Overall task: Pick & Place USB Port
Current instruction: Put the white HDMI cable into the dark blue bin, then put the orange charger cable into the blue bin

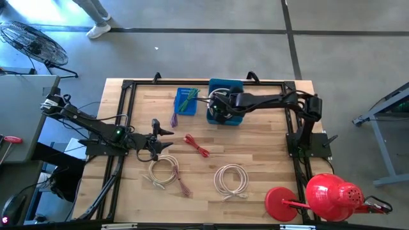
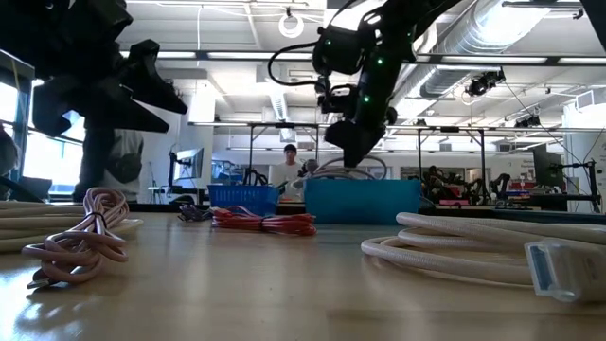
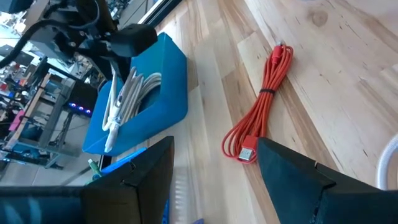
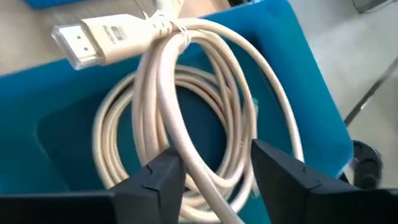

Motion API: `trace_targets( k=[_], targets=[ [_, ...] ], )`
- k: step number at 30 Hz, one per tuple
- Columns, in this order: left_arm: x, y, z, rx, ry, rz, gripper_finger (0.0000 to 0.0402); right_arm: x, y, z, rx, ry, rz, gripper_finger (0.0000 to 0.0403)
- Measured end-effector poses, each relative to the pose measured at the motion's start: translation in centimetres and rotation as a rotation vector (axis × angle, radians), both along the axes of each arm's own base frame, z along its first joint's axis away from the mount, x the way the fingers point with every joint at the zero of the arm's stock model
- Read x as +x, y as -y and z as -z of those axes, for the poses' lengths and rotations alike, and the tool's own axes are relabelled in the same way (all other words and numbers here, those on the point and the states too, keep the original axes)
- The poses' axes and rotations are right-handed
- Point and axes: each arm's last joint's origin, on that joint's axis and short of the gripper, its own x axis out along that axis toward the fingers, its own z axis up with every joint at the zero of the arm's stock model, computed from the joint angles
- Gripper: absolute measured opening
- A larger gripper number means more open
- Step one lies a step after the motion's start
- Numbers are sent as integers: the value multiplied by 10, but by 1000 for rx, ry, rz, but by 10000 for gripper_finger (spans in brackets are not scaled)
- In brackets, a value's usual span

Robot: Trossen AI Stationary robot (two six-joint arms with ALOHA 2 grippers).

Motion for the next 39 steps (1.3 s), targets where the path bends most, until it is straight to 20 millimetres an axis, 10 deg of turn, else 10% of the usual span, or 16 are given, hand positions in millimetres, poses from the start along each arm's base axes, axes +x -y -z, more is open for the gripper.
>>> trace_targets(
  k=[39],
  targets=[
    [-1, -1, 2, -2, -9, -42, 223, -37, -90, -37, -23, -114, 1, 136]
  ],
)
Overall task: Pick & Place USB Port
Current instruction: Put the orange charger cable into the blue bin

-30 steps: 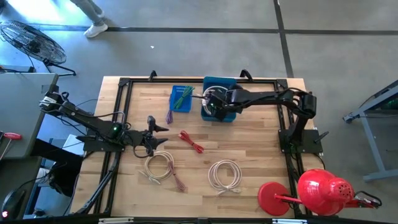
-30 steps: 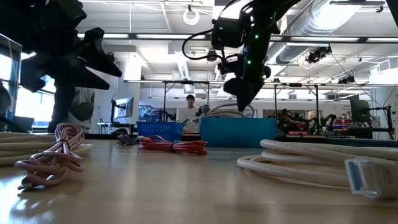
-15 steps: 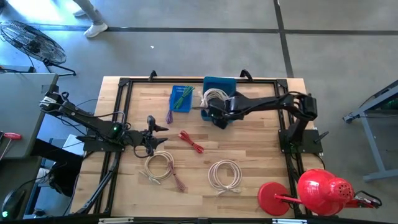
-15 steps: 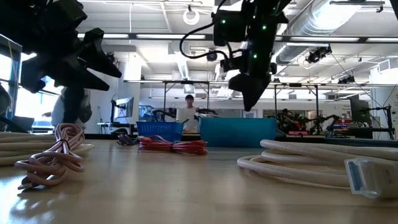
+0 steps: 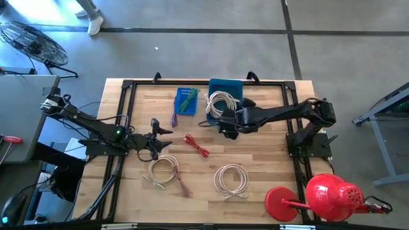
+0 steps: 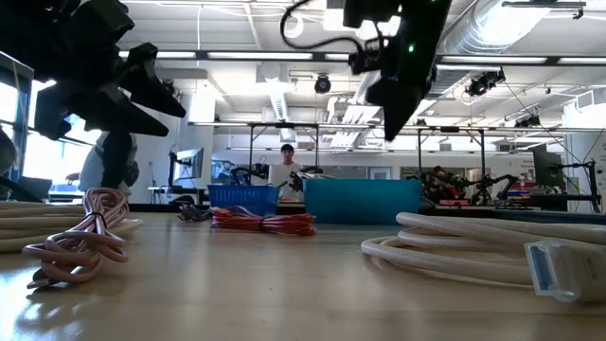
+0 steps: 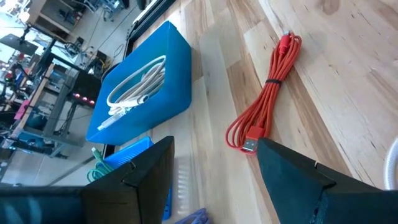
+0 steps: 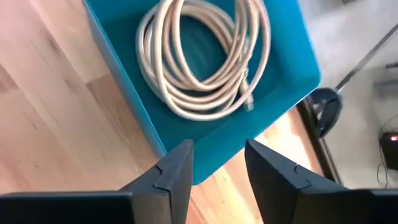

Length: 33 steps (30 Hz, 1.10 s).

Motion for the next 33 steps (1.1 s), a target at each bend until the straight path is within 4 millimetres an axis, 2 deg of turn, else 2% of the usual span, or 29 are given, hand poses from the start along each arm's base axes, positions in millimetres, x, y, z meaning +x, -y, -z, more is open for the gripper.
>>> trace_targets(
  k=[5, 13, 17, 23, 27, 33],
  targets=[
    [0, 0, 0, 0, 0, 0, 223, -11, -11, -23, 23, 90, -23, 134],
    [-1, 0, 2, -1, -25, 18, 223, -22, -35, -47, 342, 244, -118, 133],
    [-2, 1, 4, -17, -53, 56, 223, -19, -55, -52, 407, 308, -220, 133],
    [-1, 2, 3, -53, -43, 77, 223, -10, -81, -60, 403, 445, -331, 133],
    [3, 6, -4, -111, 36, 140, 223, -3, -96, -69, 345, 555, -434, 133],
    [6, 8, -11, -137, 106, 210, 223, -3, -116, -76, 227, 590, -559, 133]
  ],
)
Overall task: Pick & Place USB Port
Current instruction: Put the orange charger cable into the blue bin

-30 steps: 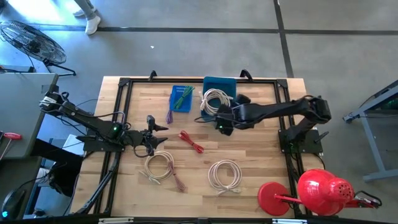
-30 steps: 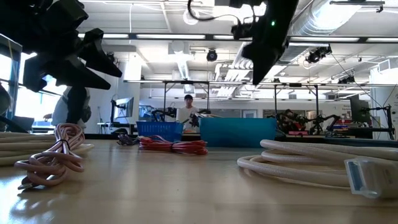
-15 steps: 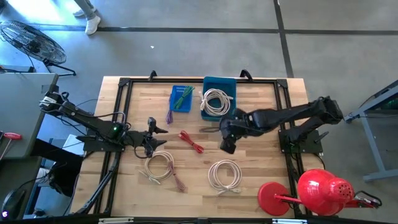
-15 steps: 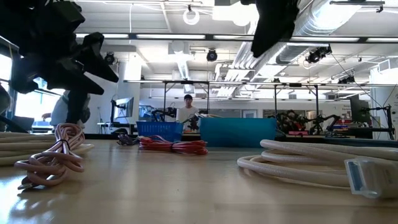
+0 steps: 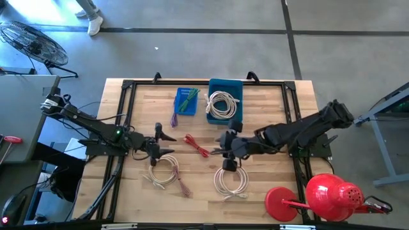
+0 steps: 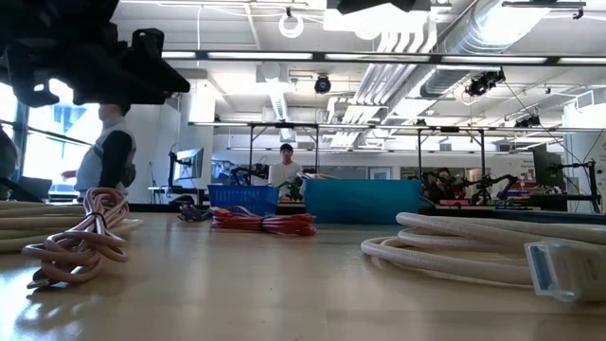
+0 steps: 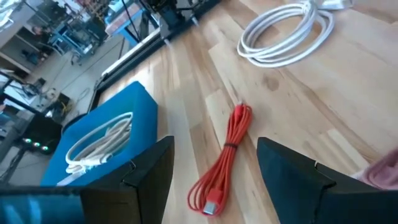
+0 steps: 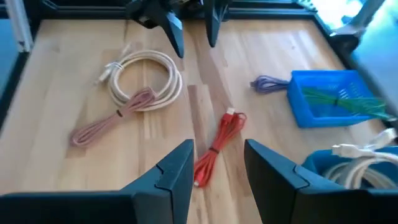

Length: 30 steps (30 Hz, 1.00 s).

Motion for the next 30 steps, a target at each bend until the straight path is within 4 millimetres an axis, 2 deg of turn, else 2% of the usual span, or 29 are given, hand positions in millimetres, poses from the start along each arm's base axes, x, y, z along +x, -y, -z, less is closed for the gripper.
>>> trace_targets(
  k=[9, 19, 24, 30],
  targets=[
    [0, -1, 0, 7, 3, -22, 223, -4, -15, 5, -50, -9, 11, 133],
    [-1, 0, 3, 3, -31, 22, 223, 23, -25, 38, -96, -44, 15, 133],
    [-2, 0, 5, 1, -56, 23, 223, 32, -28, 43, -128, -7, -3, 133],
    [-2, 0, 6, -18, -59, 15, 223, 30, -34, 43, -137, -12, -25, 133]
  ],
)
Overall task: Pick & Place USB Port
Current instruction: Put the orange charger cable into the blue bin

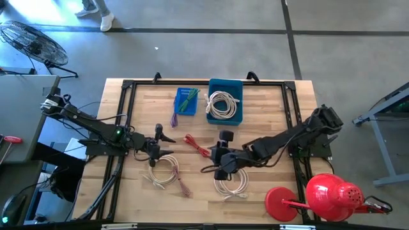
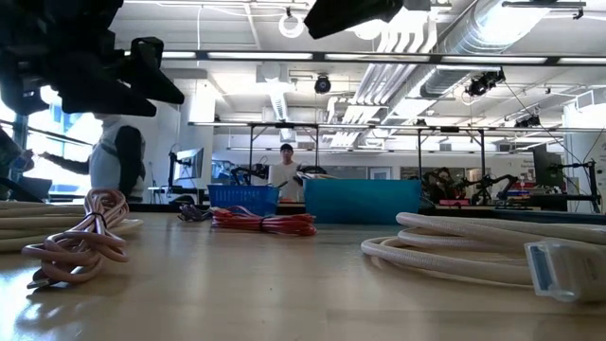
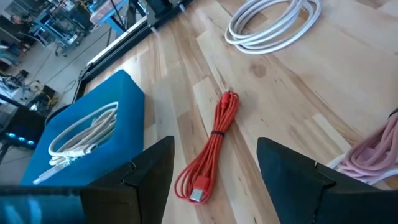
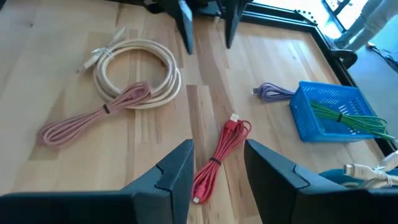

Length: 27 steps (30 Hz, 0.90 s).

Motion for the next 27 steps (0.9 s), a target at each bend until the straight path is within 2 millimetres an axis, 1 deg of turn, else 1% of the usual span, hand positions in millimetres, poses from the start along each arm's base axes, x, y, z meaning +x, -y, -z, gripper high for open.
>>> trace_targets(
  k=[6, 9, 12, 19, 23, 27],
  targets=[
    [0, 0, 0, -64, 1, -22, 223, -4, -10, 0, -45, 5, -17, 133],
    [0, 0, 0, -66, -2, -26, 223, -6, -13, -1, -94, 14, -10, 133],
    [0, 0, 1, -63, -2, -33, 223, -6, -14, -2, -108, 22, -10, 133],
    [-1, 0, 1, -63, -15, -12, 223, -5, -14, -4, -123, 36, -5, 133],
    [-1, 0, 3, -56, -29, -10, 223, -3, -10, -5, -157, 48, 15, 134],
    [-2, 0, 5, -46, -55, -11, 223, -1, -6, -5, -152, 43, 12, 134]
  ],
)
